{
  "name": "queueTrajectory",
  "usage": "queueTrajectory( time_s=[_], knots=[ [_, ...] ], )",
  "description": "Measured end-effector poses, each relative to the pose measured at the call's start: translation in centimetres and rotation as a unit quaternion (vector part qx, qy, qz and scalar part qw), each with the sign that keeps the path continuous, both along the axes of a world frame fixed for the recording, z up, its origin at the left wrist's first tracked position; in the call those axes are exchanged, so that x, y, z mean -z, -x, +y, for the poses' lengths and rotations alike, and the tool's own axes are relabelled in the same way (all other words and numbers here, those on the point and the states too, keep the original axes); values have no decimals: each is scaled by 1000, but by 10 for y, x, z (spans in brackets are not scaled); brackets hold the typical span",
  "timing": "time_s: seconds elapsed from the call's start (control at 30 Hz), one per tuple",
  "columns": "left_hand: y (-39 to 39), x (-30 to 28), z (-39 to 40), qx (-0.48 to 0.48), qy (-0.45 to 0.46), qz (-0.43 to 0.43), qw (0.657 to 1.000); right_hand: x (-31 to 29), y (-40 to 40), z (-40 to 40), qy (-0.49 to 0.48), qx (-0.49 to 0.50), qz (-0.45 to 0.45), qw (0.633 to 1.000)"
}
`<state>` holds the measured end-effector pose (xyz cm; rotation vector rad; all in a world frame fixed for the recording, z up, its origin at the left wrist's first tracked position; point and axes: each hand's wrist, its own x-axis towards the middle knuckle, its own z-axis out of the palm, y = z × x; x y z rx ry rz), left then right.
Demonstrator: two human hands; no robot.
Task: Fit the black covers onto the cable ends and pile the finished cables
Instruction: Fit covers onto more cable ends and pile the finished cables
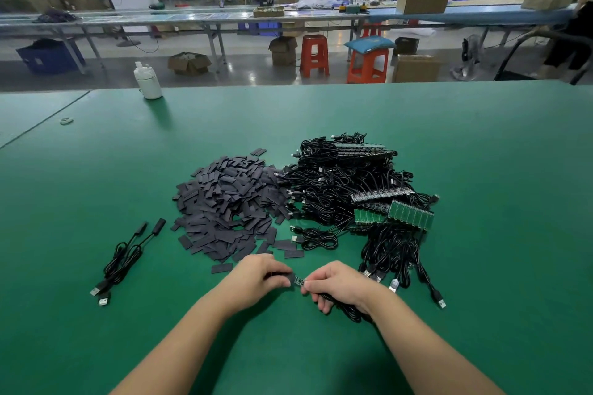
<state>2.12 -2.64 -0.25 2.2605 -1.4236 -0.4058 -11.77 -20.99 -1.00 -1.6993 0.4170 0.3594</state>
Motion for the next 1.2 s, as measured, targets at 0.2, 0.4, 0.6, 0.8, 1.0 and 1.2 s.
queueTrajectory(
  time_s=[0.2,0.4,0.6,0.8,1.0,1.2],
  knots=[
    [2,4,0,-9,0,3,1000,0,-2,-1,8,-8,7,1000],
    [0,2,0,12,-15,7,1000,1,-3,0,17,-22,12,1000],
    [12,2,-11,49,-7,2,999,3,-4,1,-1,-6,3,1000],
    [14,3,-9,22,54,6,998,6,-5,-1,-73,29,8,997],
    [11,5,-10,-20,84,15,996,8,-11,-11,-146,67,18,987],
    [9,6,-11,-40,94,33,994,7,-16,-13,-128,65,-2,990]
  ],
)
